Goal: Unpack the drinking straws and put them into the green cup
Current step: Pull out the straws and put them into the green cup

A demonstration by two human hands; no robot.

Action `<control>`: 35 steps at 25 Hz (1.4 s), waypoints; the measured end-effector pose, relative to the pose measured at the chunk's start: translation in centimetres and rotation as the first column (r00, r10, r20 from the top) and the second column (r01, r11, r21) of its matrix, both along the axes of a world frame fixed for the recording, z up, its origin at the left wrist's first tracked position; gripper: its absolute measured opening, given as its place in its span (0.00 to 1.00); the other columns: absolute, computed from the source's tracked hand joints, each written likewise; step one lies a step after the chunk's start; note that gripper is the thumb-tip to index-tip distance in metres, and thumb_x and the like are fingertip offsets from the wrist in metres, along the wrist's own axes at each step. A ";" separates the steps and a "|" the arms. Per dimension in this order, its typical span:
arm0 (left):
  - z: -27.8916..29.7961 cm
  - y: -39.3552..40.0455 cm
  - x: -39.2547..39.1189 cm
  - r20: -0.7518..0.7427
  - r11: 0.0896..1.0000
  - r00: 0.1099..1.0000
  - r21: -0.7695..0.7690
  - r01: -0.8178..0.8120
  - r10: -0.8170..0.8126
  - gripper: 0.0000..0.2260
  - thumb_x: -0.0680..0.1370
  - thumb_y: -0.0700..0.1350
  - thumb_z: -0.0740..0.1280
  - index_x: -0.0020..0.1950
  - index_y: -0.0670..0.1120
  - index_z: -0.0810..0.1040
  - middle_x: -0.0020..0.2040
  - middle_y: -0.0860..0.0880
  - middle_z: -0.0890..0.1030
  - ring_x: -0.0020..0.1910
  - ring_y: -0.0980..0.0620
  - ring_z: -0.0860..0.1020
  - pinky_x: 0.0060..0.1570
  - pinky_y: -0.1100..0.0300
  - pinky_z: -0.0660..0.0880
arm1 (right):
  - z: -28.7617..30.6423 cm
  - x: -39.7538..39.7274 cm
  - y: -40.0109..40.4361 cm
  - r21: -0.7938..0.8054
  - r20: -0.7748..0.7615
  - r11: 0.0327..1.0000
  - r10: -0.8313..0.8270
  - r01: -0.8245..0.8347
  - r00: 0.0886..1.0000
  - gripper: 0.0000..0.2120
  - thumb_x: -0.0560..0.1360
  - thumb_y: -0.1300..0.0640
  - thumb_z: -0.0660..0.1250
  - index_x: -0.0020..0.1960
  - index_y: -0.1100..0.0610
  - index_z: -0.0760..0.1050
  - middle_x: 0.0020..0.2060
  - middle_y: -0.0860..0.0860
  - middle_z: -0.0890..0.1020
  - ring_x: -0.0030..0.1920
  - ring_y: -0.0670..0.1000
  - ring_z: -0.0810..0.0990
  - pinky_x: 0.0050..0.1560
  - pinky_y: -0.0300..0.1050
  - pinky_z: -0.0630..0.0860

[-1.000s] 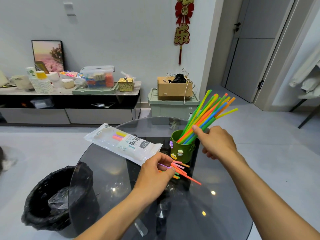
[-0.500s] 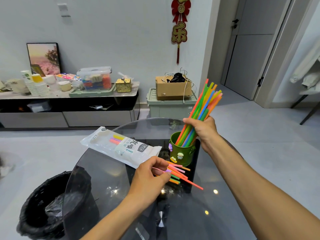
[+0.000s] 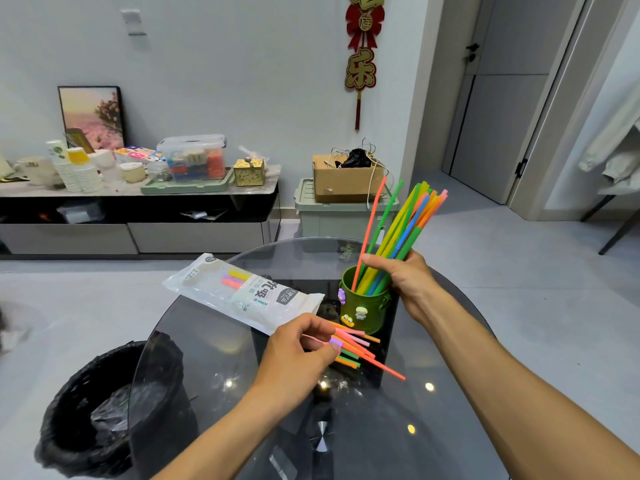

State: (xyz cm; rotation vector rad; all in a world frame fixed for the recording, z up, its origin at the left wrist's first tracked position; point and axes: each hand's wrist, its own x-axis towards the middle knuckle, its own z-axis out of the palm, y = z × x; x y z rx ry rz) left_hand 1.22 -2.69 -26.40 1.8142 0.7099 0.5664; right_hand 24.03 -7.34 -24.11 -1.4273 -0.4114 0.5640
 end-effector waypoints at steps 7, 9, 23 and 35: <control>-0.9 2.8 -0.8 -0.311 0.808 0.945 0.580 0.109 0.096 0.14 0.74 0.46 0.67 0.59 0.53 0.78 0.62 0.51 0.77 0.61 0.50 0.74 0.57 0.54 0.72 | -1.2 0.0 -6.2 -0.616 0.011 0.754 0.295 -0.226 0.955 0.30 0.65 0.48 0.80 0.62 0.57 0.74 0.55 0.54 0.82 0.54 0.51 0.81 0.47 0.48 0.78; -1.7 3.6 -1.2 -0.542 0.702 0.834 0.636 0.321 0.109 0.24 0.76 0.50 0.63 0.73 0.54 0.67 0.77 0.47 0.62 0.74 0.45 0.60 0.69 0.48 0.64 | -1.4 -0.7 -7.5 -0.693 0.017 0.662 0.409 -0.284 0.912 0.27 0.67 0.49 0.78 0.62 0.55 0.74 0.56 0.52 0.82 0.55 0.50 0.80 0.48 0.46 0.78; -2.3 4.4 -3.8 -0.599 0.665 0.797 0.565 0.489 -0.077 0.19 0.75 0.52 0.64 0.66 0.56 0.68 0.67 0.55 0.71 0.64 0.48 0.71 0.58 0.48 0.74 | -3.4 -12.0 -2.1 -0.836 0.384 0.547 0.644 -0.047 0.661 0.13 0.77 0.46 0.63 0.46 0.56 0.74 0.42 0.53 0.82 0.41 0.54 0.80 0.40 0.49 0.74; -3.1 5.1 -3.4 -0.669 0.648 0.743 0.554 0.523 -0.028 0.27 0.77 0.56 0.62 0.74 0.57 0.60 0.77 0.51 0.59 0.74 0.48 0.60 0.67 0.47 0.69 | -3.6 -11.8 -1.7 -0.882 0.453 0.446 0.711 0.154 0.538 0.13 0.77 0.61 0.63 0.60 0.63 0.68 0.57 0.61 0.78 0.56 0.63 0.79 0.43 0.49 0.68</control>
